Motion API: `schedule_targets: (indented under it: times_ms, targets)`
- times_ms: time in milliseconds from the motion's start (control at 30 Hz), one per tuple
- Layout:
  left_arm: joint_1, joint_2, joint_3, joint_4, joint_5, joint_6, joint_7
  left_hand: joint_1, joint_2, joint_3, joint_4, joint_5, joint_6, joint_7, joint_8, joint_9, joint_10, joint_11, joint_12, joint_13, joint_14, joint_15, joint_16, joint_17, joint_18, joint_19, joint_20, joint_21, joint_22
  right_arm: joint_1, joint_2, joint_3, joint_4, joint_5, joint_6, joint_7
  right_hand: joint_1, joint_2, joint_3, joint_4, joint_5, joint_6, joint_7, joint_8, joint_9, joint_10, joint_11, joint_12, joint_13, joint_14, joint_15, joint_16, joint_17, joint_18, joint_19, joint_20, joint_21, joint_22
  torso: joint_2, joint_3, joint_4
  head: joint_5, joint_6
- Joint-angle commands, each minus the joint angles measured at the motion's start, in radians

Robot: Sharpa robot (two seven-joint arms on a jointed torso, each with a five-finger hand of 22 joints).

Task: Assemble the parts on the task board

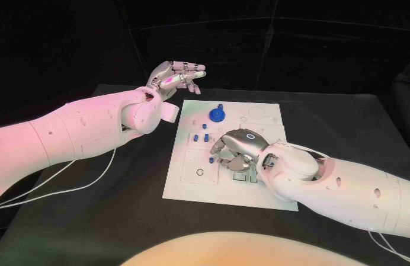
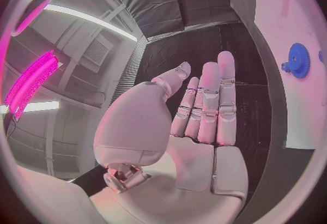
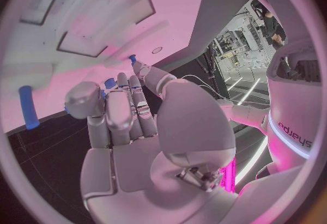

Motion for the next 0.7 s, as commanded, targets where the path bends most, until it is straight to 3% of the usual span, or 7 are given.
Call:
schedule_targets:
  times_ms: [33, 133, 200, 300, 533, 700]
  targets:
    - [0.002, -0.001, 0.001, 0.0, -0.002, 0.013, 0.001, 0.004, 0.006, -0.001, -0.003, 0.003, -0.005, 0.002, 0.007, 0.0, -0.008, -0.001, 0.004, -0.001, -0.009, 0.001, -0.004, -0.001, 0.013, -0.01, 0.0, -0.004, -0.001, 0.005, -0.033, 0.002, 0.035, 0.005, -0.081, -0.001, 0.002, -0.012, -0.003, 0.006, 0.006, -0.009, -0.003, -0.005, 0.0, -0.004, 0.0, 0.007, 0.001, 0.006, 0.006, -0.005, -0.001, 0.005, -0.007, -0.002, -0.005, -0.001, -0.001, -0.0009, -0.0015, -0.004, 0.004]
    - [0.002, -0.002, 0.001, 0.0, -0.002, 0.015, 0.0, 0.004, 0.006, -0.001, -0.003, 0.003, -0.005, 0.002, 0.007, 0.0, -0.008, -0.001, 0.004, -0.001, -0.009, 0.001, -0.004, -0.001, 0.013, -0.01, 0.0, -0.004, -0.001, 0.018, -0.069, 0.009, 0.055, 0.007, -0.078, -0.023, 0.001, -0.017, -0.006, 0.007, 0.006, -0.013, -0.007, -0.004, 0.0, -0.007, -0.002, 0.009, 0.001, 0.006, 0.005, -0.005, -0.002, 0.005, -0.007, -0.001, -0.006, -0.003, -0.001, -0.0008, -0.001, -0.015, 0.012]
    - [0.002, -0.002, 0.001, 0.0, -0.002, 0.017, -0.001, 0.004, 0.006, -0.001, -0.003, 0.003, -0.005, 0.002, 0.007, 0.0, -0.008, -0.001, 0.004, -0.001, -0.009, 0.001, -0.004, -0.001, 0.013, -0.01, 0.0, -0.004, -0.001, 0.031, -0.097, 0.026, 0.061, 0.012, -0.058, -0.048, -0.004, -0.027, -0.016, 0.01, 0.004, -0.023, -0.011, -0.005, 0.0, -0.019, -0.003, 0.008, 0.0, 0.006, 0.004, -0.008, -0.008, 0.006, -0.007, -0.001, -0.008, -0.006, 0.0, -0.0006, -0.0007, -0.022, 0.017]
    - [0.002, -0.001, 0.0, -0.001, -0.002, 0.019, -0.002, 0.003, 0.006, -0.001, -0.003, 0.003, -0.005, 0.002, 0.008, 0.0, -0.009, -0.001, 0.005, 0.0, -0.009, 0.001, -0.004, -0.003, 0.013, -0.01, 0.001, -0.005, -0.002, 0.055, -0.126, 0.038, 0.055, 0.016, -0.02, -0.079, -0.009, -0.037, -0.038, 0.019, 0.004, -0.044, -0.022, -0.004, 0.0, -0.036, -0.01, 0.01, 0.0, 0.004, -0.001, -0.017, -0.022, 0.006, -0.004, -0.002, -0.01, -0.007, 0.001, -0.0006, -0.0004, -0.03, 0.023]
    - [0.002, 0.002, 0.0, -0.004, -0.002, 0.023, -0.006, 0.003, 0.007, -0.002, -0.002, 0.003, -0.005, 0.002, 0.008, 0.0, -0.009, -0.001, 0.006, 0.0, -0.01, 0.001, -0.005, -0.003, 0.013, -0.01, 0.001, -0.005, -0.002, 0.085, -0.162, 0.046, 0.024, 0.016, 0.064, -0.108, 0.001, -0.046, -0.121, 0.041, 0.006, -0.066, -0.036, -0.003, 0.002, -0.082, -0.015, 0.008, 0.0, 0.011, -0.007, -0.012, -0.018, 0.003, 0.009, -0.007, -0.008, 0.001, 0.001, -0.0019, 0.001, -0.038, 0.028]
    - [0.001, 0.004, 0.0, -0.006, -0.002, 0.026, -0.007, 0.003, 0.007, -0.002, -0.002, 0.003, -0.005, 0.002, 0.008, 0.0, -0.009, -0.001, 0.006, 0.0, -0.01, 0.001, -0.005, -0.003, 0.013, -0.01, 0.001, -0.005, -0.002, 0.09, -0.165, 0.047, 0.011, 0.016, 0.111, -0.11, 0.018, -0.038, -0.16, 0.052, 0.007, -0.071, -0.039, -0.003, 0.002, -0.097, -0.014, 0.012, 0.001, 0.012, -0.008, -0.011, -0.02, 0.003, 0.011, -0.009, -0.011, -0.003, 0.002, 0.0003, 0.0007, -0.037, 0.027]
